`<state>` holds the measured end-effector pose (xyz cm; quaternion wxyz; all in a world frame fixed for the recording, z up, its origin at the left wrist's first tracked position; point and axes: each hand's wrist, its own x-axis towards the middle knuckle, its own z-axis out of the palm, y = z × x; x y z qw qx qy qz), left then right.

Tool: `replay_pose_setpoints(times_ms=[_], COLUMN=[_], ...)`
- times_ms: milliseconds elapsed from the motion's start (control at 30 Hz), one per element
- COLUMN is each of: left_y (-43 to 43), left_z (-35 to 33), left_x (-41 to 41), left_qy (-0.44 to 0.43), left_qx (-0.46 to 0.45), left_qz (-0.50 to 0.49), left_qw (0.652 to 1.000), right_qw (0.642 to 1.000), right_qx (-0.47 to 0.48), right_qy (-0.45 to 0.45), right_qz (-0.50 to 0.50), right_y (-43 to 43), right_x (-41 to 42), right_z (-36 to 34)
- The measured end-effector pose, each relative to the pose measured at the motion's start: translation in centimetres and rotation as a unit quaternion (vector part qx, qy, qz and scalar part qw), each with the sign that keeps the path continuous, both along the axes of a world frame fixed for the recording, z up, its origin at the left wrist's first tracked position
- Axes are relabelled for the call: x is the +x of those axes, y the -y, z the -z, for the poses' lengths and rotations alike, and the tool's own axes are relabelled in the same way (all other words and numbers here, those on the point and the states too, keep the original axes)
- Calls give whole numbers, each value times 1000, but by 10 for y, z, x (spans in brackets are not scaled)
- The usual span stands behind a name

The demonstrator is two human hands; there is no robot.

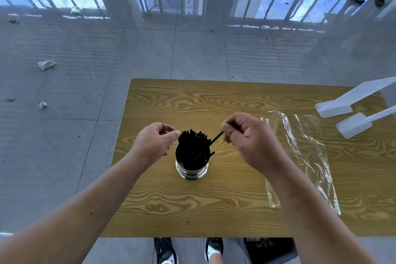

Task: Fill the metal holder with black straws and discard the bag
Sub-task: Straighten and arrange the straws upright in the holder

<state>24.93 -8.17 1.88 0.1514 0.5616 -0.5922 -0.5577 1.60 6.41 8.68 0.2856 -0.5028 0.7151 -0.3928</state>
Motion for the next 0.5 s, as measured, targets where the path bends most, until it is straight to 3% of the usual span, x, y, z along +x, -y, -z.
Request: replay_pose_setpoints(times_ms=[133, 233, 500], left_y=[-5, -6, -1], left_z=[10, 15, 21], left_x=[-2, -6, -5], left_qy=[66, 112, 77], left_qx=[-37, -107, -133], left_qz=[97, 127, 128], left_qw=[992, 980, 980], right_qw=[985, 978, 988], right_qx=[94, 146, 82], right_qy=[-111, -106, -125], right_qz=[-96, -107, -26], right_y=[10, 12, 31], right_x=[29, 41, 36], right_z=[13, 24, 36])
